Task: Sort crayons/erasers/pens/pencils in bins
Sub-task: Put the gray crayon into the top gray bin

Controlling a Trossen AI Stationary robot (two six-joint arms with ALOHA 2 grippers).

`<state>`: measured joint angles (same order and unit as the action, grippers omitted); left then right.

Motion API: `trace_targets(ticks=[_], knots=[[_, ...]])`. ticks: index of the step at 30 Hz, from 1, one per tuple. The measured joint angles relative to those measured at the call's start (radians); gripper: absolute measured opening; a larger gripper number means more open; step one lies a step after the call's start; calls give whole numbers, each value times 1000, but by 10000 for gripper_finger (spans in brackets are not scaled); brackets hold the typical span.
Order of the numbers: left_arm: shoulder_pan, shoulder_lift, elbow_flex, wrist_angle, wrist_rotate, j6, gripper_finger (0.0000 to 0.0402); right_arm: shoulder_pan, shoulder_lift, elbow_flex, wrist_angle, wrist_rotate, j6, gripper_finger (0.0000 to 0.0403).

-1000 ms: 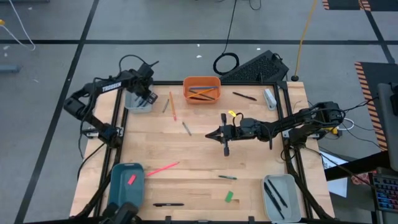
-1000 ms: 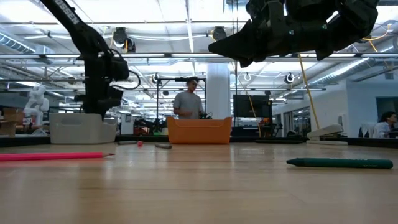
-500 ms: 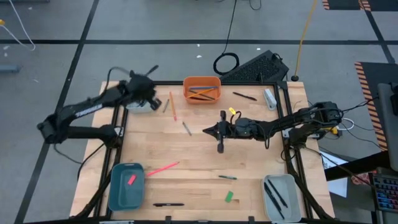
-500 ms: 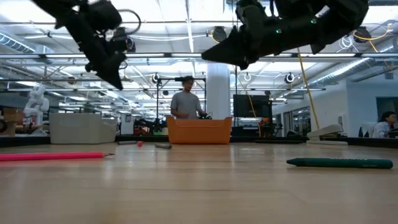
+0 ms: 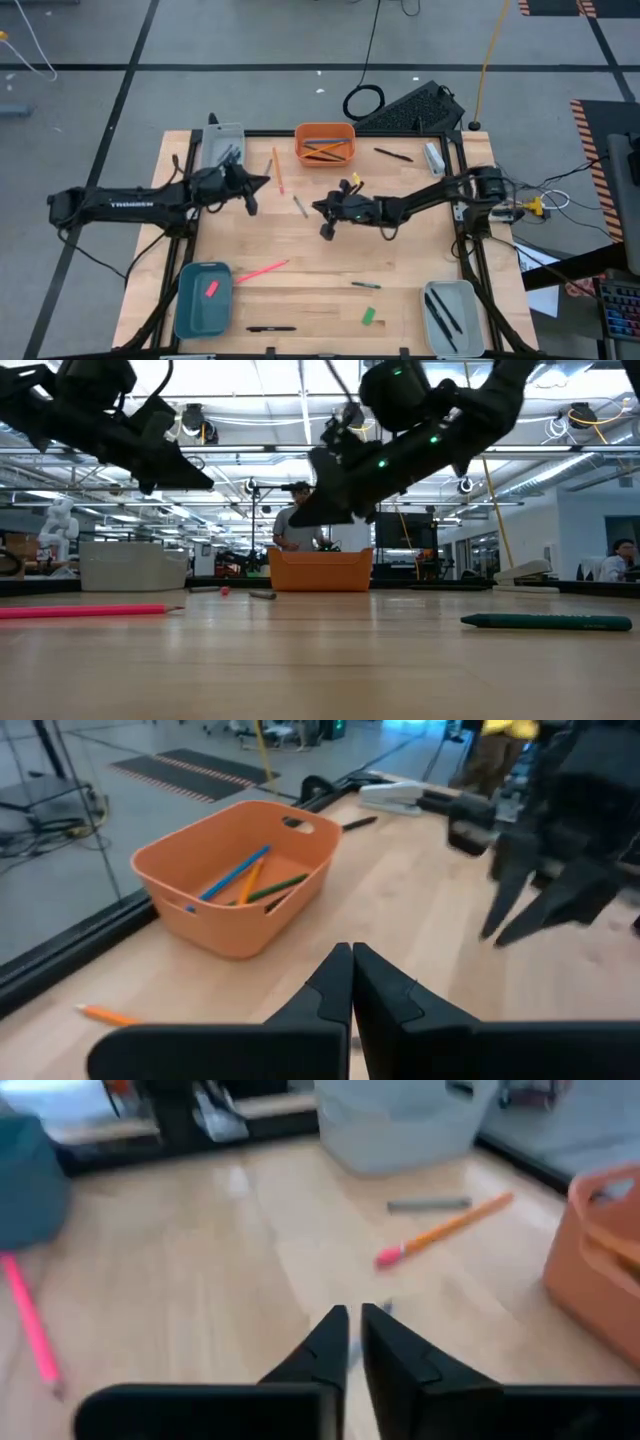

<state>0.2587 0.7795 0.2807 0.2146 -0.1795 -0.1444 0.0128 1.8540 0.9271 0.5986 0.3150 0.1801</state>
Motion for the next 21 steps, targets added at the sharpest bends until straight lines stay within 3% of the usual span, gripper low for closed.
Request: trace_targets(ticks=[10, 21], knots=[[-38, -1, -39, 47, -14, -11, 10, -9, 165, 154, -113, 53, 71, 137], [-38, -1, -39, 49, -14, -12, 7, -25, 282, 160, -51, 22, 184, 148]])
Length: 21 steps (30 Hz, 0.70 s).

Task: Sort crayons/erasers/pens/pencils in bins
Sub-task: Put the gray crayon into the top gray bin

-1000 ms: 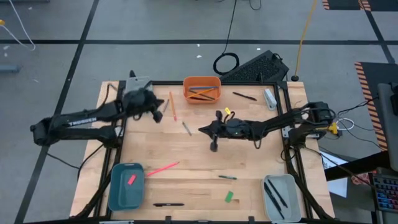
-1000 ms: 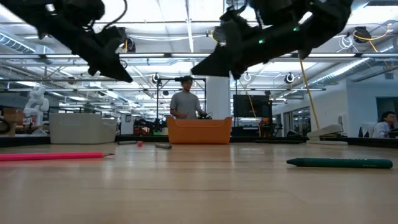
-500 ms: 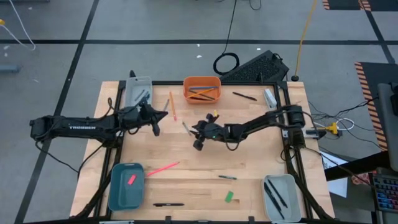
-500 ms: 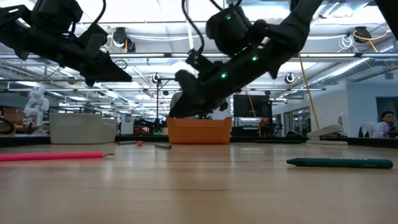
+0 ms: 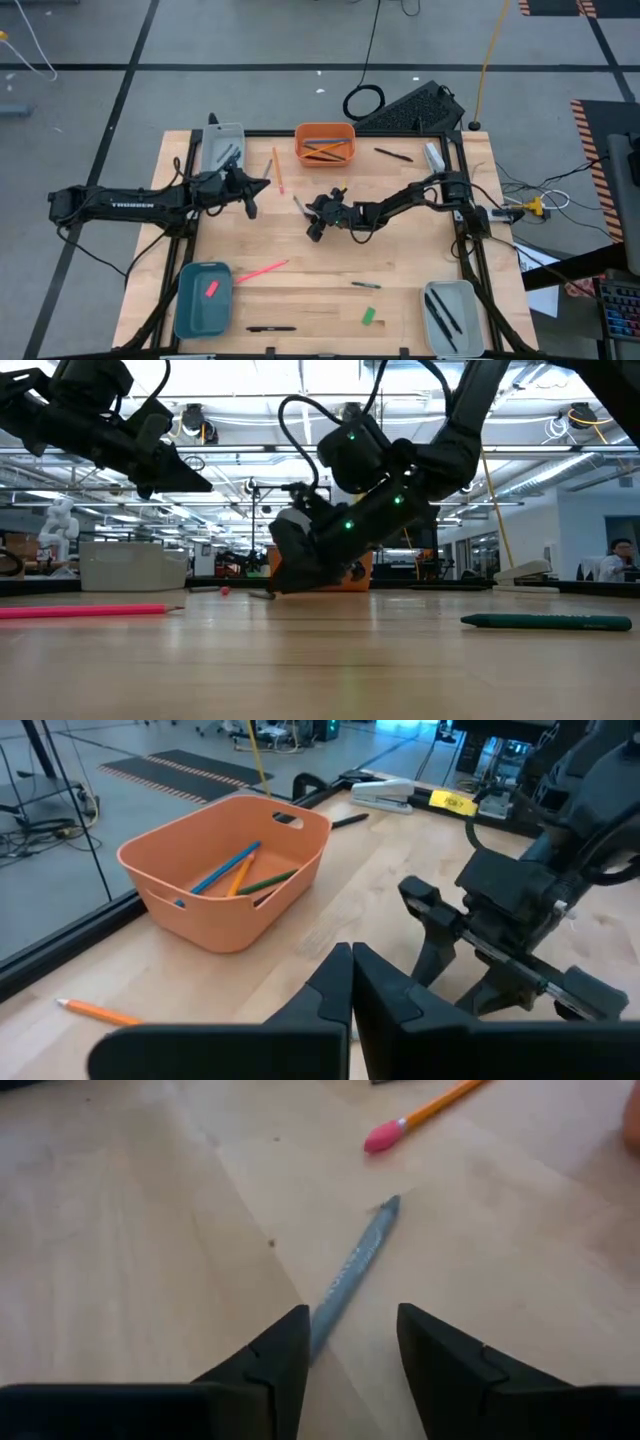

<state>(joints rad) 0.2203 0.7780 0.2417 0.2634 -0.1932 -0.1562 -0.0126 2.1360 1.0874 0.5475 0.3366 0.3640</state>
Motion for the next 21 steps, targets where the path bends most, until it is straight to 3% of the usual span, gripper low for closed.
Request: trace_targets(ticks=[15, 21], knots=[[0, 1, 0, -2, 0, -4, 14, -14, 33, 35, -27, -1, -56, 147], [0, 1, 0, -5, 5, -27, 16, -19, 66, 38, -15, -34, -114, 115]])
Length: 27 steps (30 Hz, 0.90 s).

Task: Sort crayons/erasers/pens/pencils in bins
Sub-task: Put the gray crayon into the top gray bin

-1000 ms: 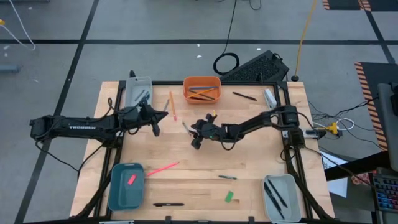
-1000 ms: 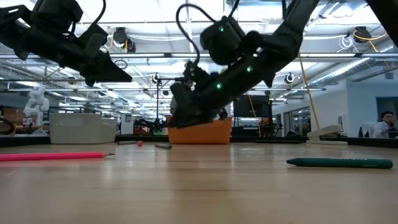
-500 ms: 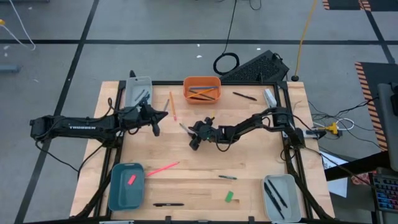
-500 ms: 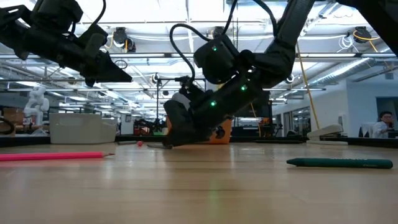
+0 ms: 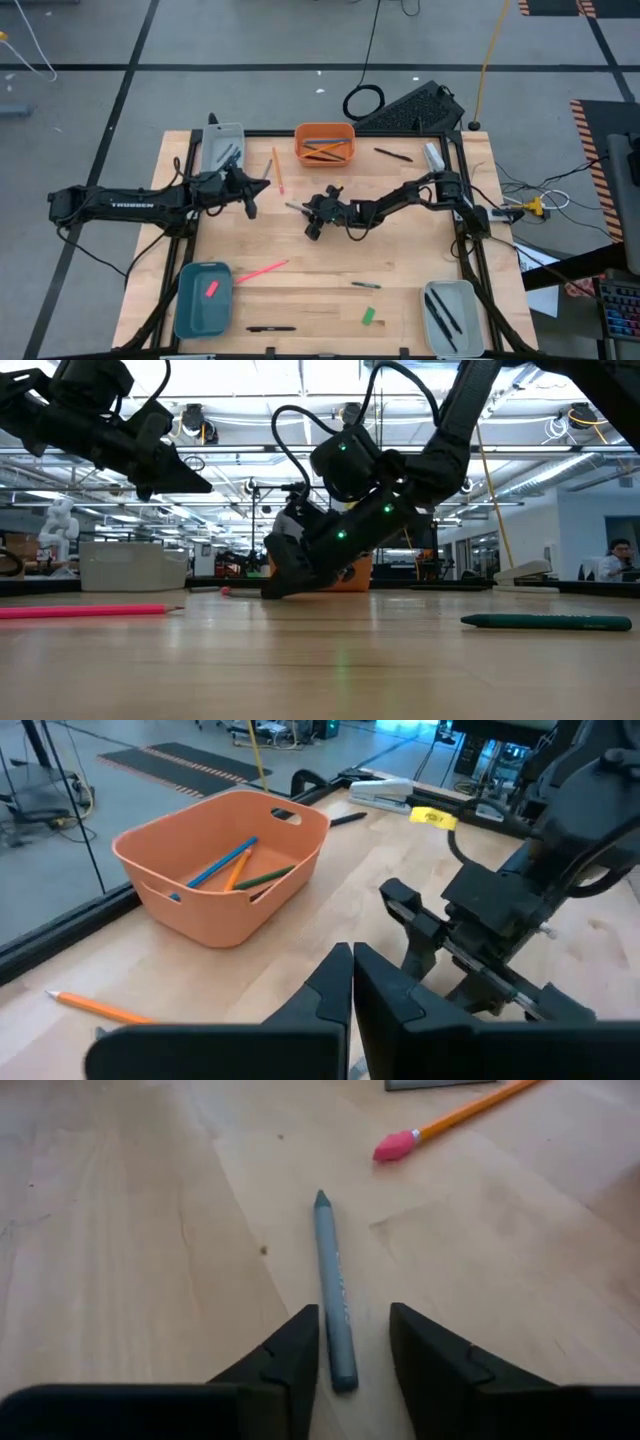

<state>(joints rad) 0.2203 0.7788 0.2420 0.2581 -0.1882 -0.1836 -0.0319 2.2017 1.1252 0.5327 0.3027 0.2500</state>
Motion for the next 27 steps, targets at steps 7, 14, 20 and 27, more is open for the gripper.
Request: trace_targets(ticks=[7, 14, 20, 27], knots=[[0, 0, 0, -9, 106, -65, 17, -5, -1, 0, -18, -59, -51, 41], [-11, 19, 1, -69, 207, -134, 21, -18, -7, -4, 28, -119, 9, 22], [-55, 94, 1, -99, 214, -219, 80, -23, -1, -6, 115, -146, 43, 31], [-67, 169, 1, -71, 188, -309, 173, -28, 0, -6, 206, -137, 99, 26]])
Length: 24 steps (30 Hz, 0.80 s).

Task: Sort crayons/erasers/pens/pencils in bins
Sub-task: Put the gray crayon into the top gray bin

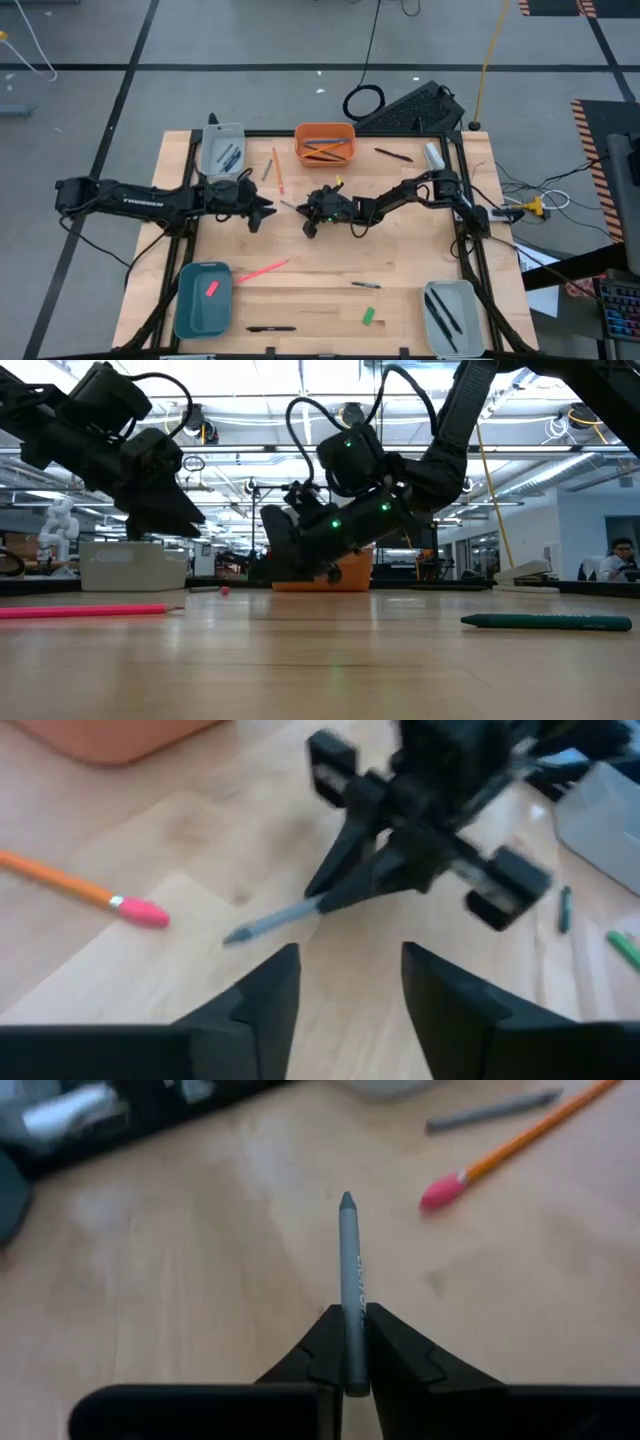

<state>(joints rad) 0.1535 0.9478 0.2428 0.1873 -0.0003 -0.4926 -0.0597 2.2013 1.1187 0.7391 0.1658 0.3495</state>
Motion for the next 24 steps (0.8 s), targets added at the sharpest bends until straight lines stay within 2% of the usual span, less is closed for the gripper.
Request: trace_targets(ticks=[5, 10, 24], knots=[[0, 21, 0, 1, -51, -43, 206, 1, -2, 0, 112, 21, 6, 31], [1, 21, 0, 36, -53, -45, 211, 1, -3, 0, 225, 40, 6, 28], [-31, 21, 0, 395, -64, 84, 211, 62, -5, 1, 574, 40, -158, 30]])
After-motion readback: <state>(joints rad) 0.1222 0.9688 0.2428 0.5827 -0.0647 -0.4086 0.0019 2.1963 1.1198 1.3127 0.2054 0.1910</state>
